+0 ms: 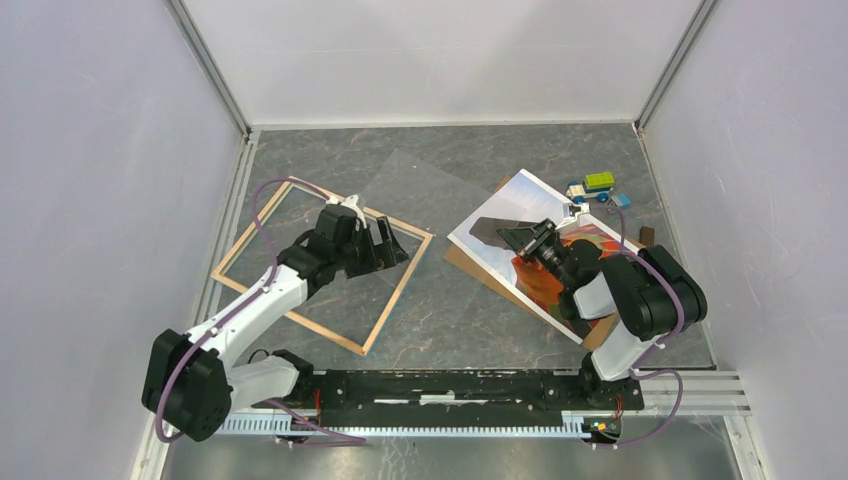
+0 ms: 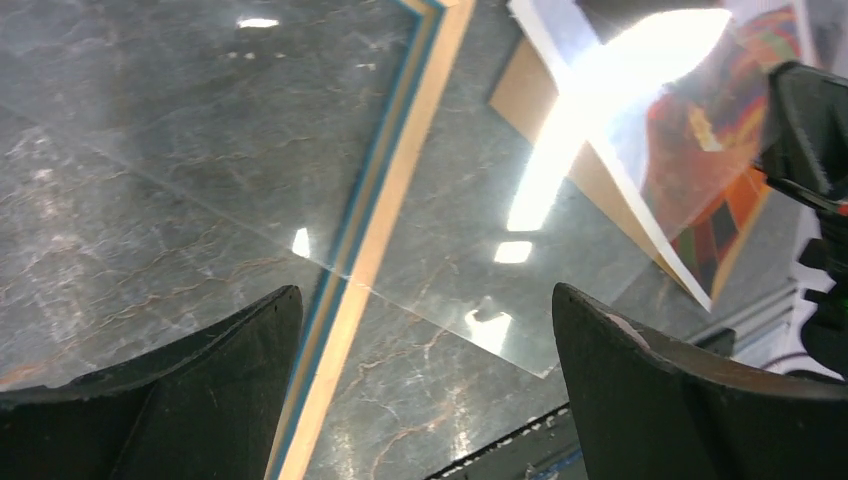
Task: Put the photo into the frame
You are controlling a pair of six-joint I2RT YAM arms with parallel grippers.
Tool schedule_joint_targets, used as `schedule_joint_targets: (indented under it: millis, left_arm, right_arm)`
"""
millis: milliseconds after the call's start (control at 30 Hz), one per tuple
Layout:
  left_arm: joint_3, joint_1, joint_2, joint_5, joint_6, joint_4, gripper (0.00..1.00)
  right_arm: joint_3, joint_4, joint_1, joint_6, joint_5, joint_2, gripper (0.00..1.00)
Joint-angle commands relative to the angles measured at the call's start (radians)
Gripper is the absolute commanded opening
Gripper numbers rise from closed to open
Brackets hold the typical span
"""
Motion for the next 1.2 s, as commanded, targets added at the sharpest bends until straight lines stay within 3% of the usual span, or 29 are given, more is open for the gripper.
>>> schedule_joint_targets:
  millis: [0,133,433,633,733,833,933,1167]
  left_arm:
    - [-0.034,-0.002,0.005,-0.097,-0.032,0.034,1.0]
    - [0.023,-0.003,-0.019,-0.066,-0.01,0.053,1.0]
    - [0.389,-0.011,-0.034,0.0,0.136,-0.148,1.0]
    - [0.537,-0.012,-0.088,0.072,0.148,-0.166,1.0]
    - [0.525,-0.013,-0.12,0.081,0.141,-0.151,1.0]
    - [0.475,-0.012,-0.131,0.093,0.14,-0.14,1.0]
    - [0.386,-0.013,-0.112,0.099,0.101,-0.1,1.0]
    - [0.176,-0.013,-0.068,0.121,0.03,0.024,1.0]
  right_arm:
    - [0.05,0.094,-0.009,-0.004,-0.072,0.007,0.0]
    - [0.064,0.108,-0.004,0.03,-0.084,0.01,0.0]
    - [0.13,0.092,0.095,0.165,-0.054,-0.051,0.0]
    - [0.17,-0.151,0.168,0.144,0.036,-0.162,0.0]
    - [0.189,-0.281,0.187,0.089,0.075,-0.182,0.0]
    - [0.173,-0.276,0.182,0.091,0.069,-0.145,0.0]
    - [0.229,-0.387,0.168,0.029,-0.02,-0.084,0.02]
    - [0.282,-0.464,0.098,-0.078,-0.179,0.057,0.06]
